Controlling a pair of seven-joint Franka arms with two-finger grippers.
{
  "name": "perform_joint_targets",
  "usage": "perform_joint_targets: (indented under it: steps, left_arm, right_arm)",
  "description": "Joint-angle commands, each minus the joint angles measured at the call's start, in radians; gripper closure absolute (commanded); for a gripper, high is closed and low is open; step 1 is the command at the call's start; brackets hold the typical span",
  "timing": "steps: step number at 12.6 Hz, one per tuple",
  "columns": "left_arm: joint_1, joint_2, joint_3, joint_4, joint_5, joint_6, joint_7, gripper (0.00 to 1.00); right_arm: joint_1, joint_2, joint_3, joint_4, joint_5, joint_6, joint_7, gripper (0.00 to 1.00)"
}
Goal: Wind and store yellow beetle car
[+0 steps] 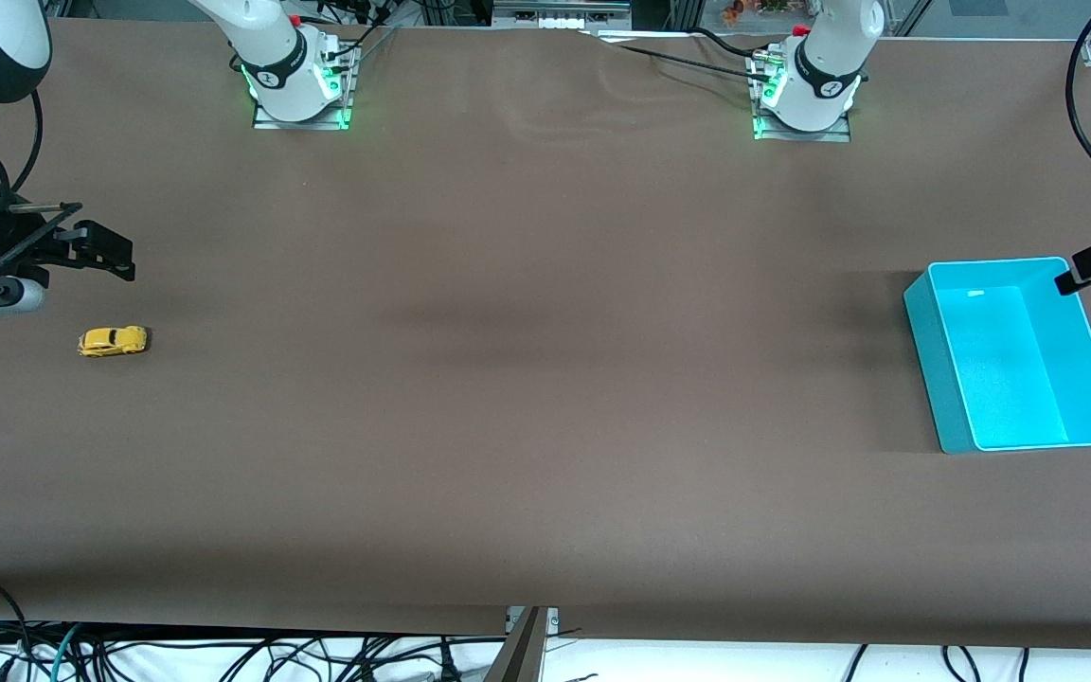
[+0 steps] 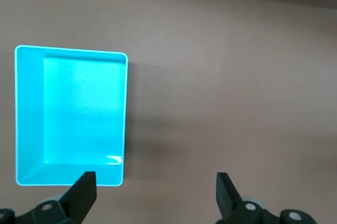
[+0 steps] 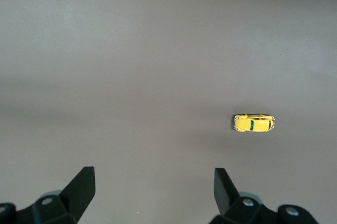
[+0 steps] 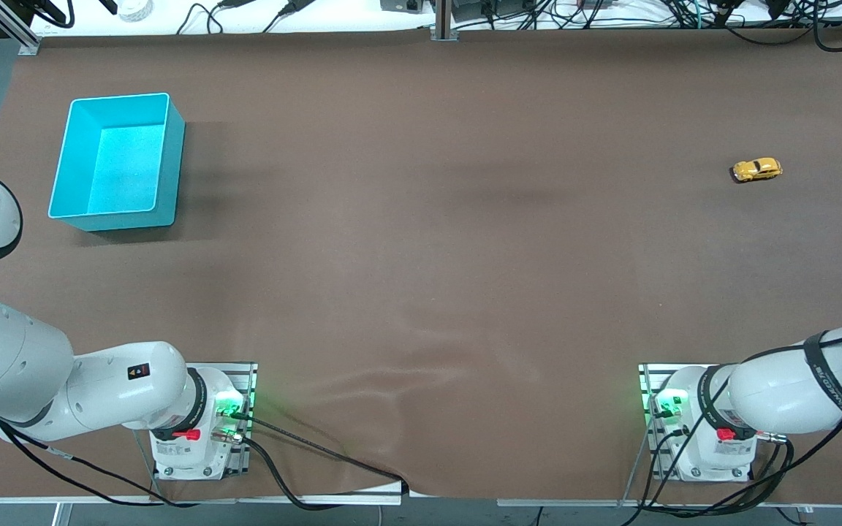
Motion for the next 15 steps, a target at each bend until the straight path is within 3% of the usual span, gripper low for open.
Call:
perform_joint_targets:
  steps: [1,7,12,15]
  left_arm:
    - [-0.001,0.006,-0.006,0.015,0.026,-0.019,0.015,0.0]
    - [-0.001,0.023,-0.003,0.009,0.135,-0.05,0.005,0.0]
    - [-0.005,-0.028,-0.029,0.006,0.135,-0.113,-0.013,0.0]
    - [-0.007,0.03,-0.034,0.007,0.135,-0.11,-0.018,0.0]
  right_arm:
    - [0.004,0.01,-0.005,0.023,-0.003,-0.004,0.001,0.0]
    - [0.004,0.01,-0.005,0.023,-0.005,-0.004,-0.009,0.0]
    - [0.015,0.038,-0.004,0.011,0.0,-0.022,-0.006,0.0]
    - [0.015,0.056,-0.004,-0.001,-0.014,-0.065,-0.016,0.0]
